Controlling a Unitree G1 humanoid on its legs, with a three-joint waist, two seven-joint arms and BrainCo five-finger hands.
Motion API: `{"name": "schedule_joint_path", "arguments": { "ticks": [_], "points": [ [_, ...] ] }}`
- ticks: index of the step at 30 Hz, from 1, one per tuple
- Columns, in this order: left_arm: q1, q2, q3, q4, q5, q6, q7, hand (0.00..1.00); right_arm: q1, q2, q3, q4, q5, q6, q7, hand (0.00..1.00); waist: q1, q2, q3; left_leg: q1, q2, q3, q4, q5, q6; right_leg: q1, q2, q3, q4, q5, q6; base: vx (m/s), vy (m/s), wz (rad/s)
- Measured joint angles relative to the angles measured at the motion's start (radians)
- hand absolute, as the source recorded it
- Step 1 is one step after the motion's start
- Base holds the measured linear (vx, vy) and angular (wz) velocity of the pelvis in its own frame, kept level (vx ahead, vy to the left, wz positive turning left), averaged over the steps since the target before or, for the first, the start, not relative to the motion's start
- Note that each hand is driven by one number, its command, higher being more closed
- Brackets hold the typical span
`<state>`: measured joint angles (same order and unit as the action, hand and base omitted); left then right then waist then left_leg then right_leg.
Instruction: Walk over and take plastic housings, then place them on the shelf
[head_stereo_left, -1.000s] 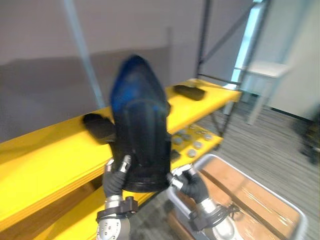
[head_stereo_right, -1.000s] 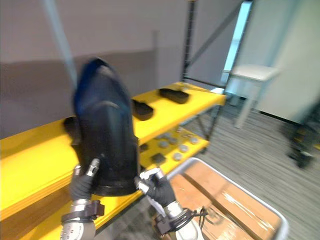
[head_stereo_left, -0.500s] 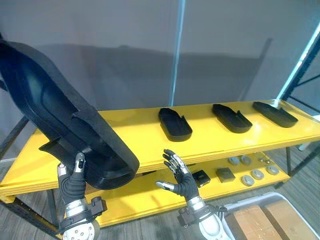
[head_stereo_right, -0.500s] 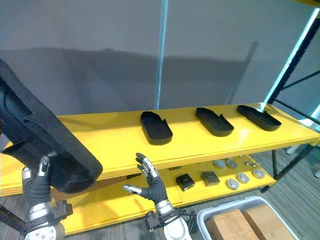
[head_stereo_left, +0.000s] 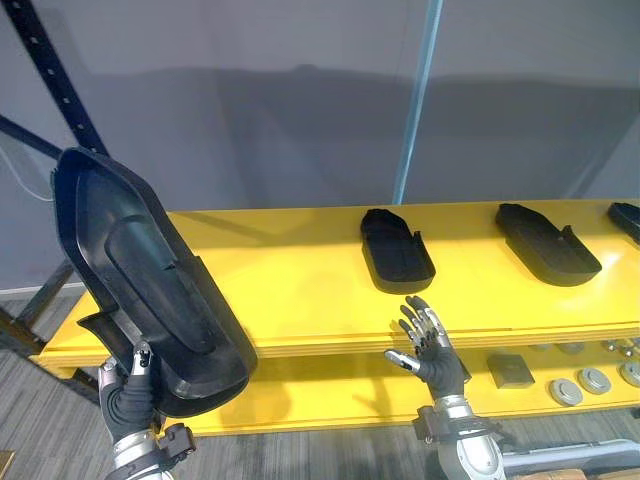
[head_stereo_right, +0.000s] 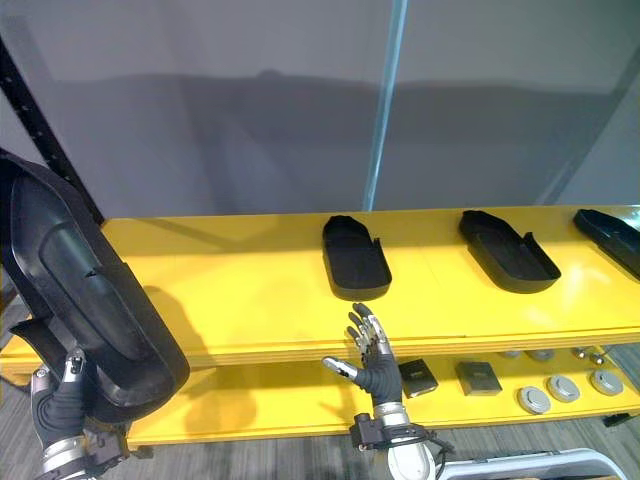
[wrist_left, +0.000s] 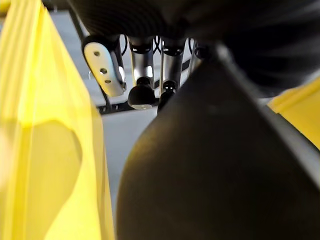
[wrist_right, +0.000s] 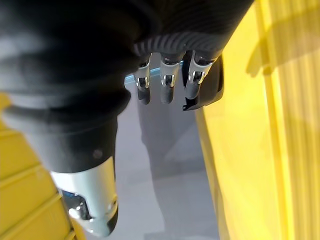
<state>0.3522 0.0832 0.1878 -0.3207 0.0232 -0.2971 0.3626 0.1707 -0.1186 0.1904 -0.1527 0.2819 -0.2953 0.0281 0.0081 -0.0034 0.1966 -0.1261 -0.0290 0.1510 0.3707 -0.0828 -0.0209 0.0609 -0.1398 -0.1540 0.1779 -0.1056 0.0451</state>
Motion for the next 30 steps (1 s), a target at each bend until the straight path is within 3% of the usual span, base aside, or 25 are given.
{"name": "schedule_joint_path", "arguments": {
  "ticks": [1,3,4,6,8,9,10,11,12,13,14,15,16,17,18,24,30],
  "points": [
    [-0.01,0.001,-0.011,0.009,0.006,-0.003,-0.003,1.0,0.006,0.0,-0.013,0.0,0.001,0.0,0.0,0.0,0.0,-0.003,0.007,-0.003,0.019,0.015,0.025,-0.021,0.003,0.011,-0.011,-0.002,0.0,0.0,0.0,0.07,0.008,0.1],
    [-0.037,0.0,-0.036,0.048,0.041,-0.01,-0.018,1.0,0.014,-0.003,-0.05,-0.003,0.004,0.0,-0.001,0.0,-0.027,-0.005,0.017,-0.005,0.132,0.009,0.063,-0.036,-0.021,0.045,-0.062,-0.007,0.013,-0.022,0.014,0.07,0.03,0.07],
    [-0.045,0.0,-0.038,0.06,0.046,-0.013,-0.019,1.0,0.015,-0.003,-0.053,-0.005,0.004,-0.001,-0.002,0.0,-0.036,-0.002,0.018,-0.007,0.158,0.002,0.062,-0.034,-0.023,0.045,-0.077,-0.007,0.029,-0.038,0.024,0.08,0.202,0.1],
    [-0.065,0.001,-0.038,0.079,0.07,-0.014,-0.037,1.0,0.019,-0.006,-0.052,-0.005,0.004,-0.002,-0.015,0.0,-0.054,0.011,0.02,0.016,0.21,-0.071,0.028,-0.033,-0.022,0.017,-0.139,0.015,0.145,-0.116,0.081,0.04,0.311,-0.05],
    [-0.064,0.001,-0.039,0.079,0.08,-0.015,-0.056,1.0,0.02,-0.016,-0.052,-0.004,0.006,-0.002,-0.032,0.0,-0.056,0.037,0.009,0.046,0.219,-0.069,0.003,-0.033,-0.022,0.003,-0.168,0.036,0.193,-0.156,0.12,0.03,0.406,-0.11],
    [-0.066,0.005,-0.038,0.079,0.079,-0.015,-0.078,1.0,0.018,-0.029,-0.052,0.003,0.01,-0.003,-0.047,0.0,-0.065,0.07,-0.01,0.065,0.217,-0.063,-0.018,-0.059,-0.092,0.003,-0.182,0.041,0.206,-0.169,0.152,0.1,0.558,-0.16],
    [-0.079,0.04,-0.033,0.085,0.075,-0.014,-0.097,1.0,0.015,-0.006,-0.051,0.036,0.009,-0.002,-0.063,0.0,-0.052,0.034,-0.009,0.083,0.162,-0.025,-0.006,-0.068,-0.121,0.005,-0.249,0.072,0.213,-0.166,0.158,0.12,0.543,-0.19],
    [-0.08,0.055,-0.03,0.086,0.074,-0.012,-0.109,1.0,0.017,0.007,-0.047,0.046,0.008,-0.002,-0.069,0.0,-0.048,0.023,-0.011,0.082,0.142,-0.011,-0.003,-0.076,-0.108,0.002,-0.268,0.079,0.21,-0.145,0.15,0.14,0.564,-0.27],
    [-0.087,0.082,-0.016,0.085,0.067,-0.004,-0.143,1.0,0.019,0.036,-0.038,0.05,0.004,-0.002,-0.082,0.0,-0.043,0.024,-0.011,0.076,0.129,0.009,-0.01,-0.078,-0.083,-0.016,-0.281,0.061,0.198,-0.064,0.097,0.12,0.407,-0.24],
    [-0.088,0.099,-0.012,0.085,0.051,0.002,-0.167,1.0,0.017,0.052,-0.031,0.048,0.004,-0.002,-0.086,0.0,-0.041,0.025,-0.012,0.081,0.13,0.017,-0.032,-0.071,-0.071,-0.038,-0.278,0.032,0.2,-0.028,0.067,0.12,0.396,-0.16],
    [-0.09,0.111,-0.009,0.084,0.039,0.009,-0.18,1.0,0.018,0.061,-0.03,0.046,0.002,-0.002,-0.085,0.0,-0.043,0.026,-0.012,0.084,0.132,0.017,-0.047,-0.064,-0.062,-0.043,-0.268,0.013,0.198,-0.012,0.066,0.09,0.234,-0.01],
    [-0.102,0.123,-0.009,0.084,0.028,0.035,-0.2,1.0,0.021,0.063,-0.034,0.039,0.0,-0.003,-0.081,0.0,-0.052,0.033,-0.009,0.091,0.139,0.009,-0.081,-0.047,-0.045,-0.04,-0.217,0.02,0.174,-0.046,0.114,0.09,0.205,0.2],
    [-0.112,0.124,-0.014,0.083,0.013,0.064,-0.217,1.0,0.035,0.063,-0.042,0.01,-0.005,-0.003,-0.074,0.0,-0.061,0.035,-0.011,0.095,0.14,0.0,-0.118,-0.028,-0.039,-0.04,-0.148,0.044,0.128,-0.06,0.126,0.08,0.139,0.28],
    [-0.116,0.125,-0.019,0.082,0.0,0.079,-0.22,1.0,0.045,0.063,-0.048,-0.012,-0.012,-0.004,-0.068,0.0,-0.065,0.035,-0.011,0.094,0.135,-0.007,-0.133,-0.019,-0.037,-0.04,-0.118,0.058,0.097,-0.06,0.124,0.06,0.056,0.42],
    [-0.123,0.112,-0.038,0.084,-0.003,0.106,-0.222,1.0,0.065,0.054,-0.06,-0.059,-0.018,-0.012,-0.059,0.0,-0.076,0.037,-0.012,0.085,0.124,-0.026,-0.149,-0.007,-0.035,-0.032,-0.081,0.064,0.048,-0.051,0.098,0.07,0.042,0.45],
    [-0.116,0.107,-0.096,0.079,-0.002,0.199,-0.234,1.0,0.057,0.022,-0.064,-0.08,-0.017,-0.024,-0.013,0.0,-0.076,0.053,-0.011,0.078,0.12,-0.06,-0.275,0.081,-0.052,-0.056,-0.062,0.031,0.022,-0.032,0.093,0.0,-0.035,0.23],
    [-0.125,0.106,-0.094,0.08,0.0,0.289,-0.187,1.0,0.056,-0.036,-0.02,-0.156,-0.012,-0.002,0.057,0.0,-0.076,0.09,0.028,0.072,0.122,-0.067,-0.333,0.135,-0.056,-0.113,-0.057,0.03,0.063,-0.042,0.079,-0.07,-0.023,0.04]
  ]
}}
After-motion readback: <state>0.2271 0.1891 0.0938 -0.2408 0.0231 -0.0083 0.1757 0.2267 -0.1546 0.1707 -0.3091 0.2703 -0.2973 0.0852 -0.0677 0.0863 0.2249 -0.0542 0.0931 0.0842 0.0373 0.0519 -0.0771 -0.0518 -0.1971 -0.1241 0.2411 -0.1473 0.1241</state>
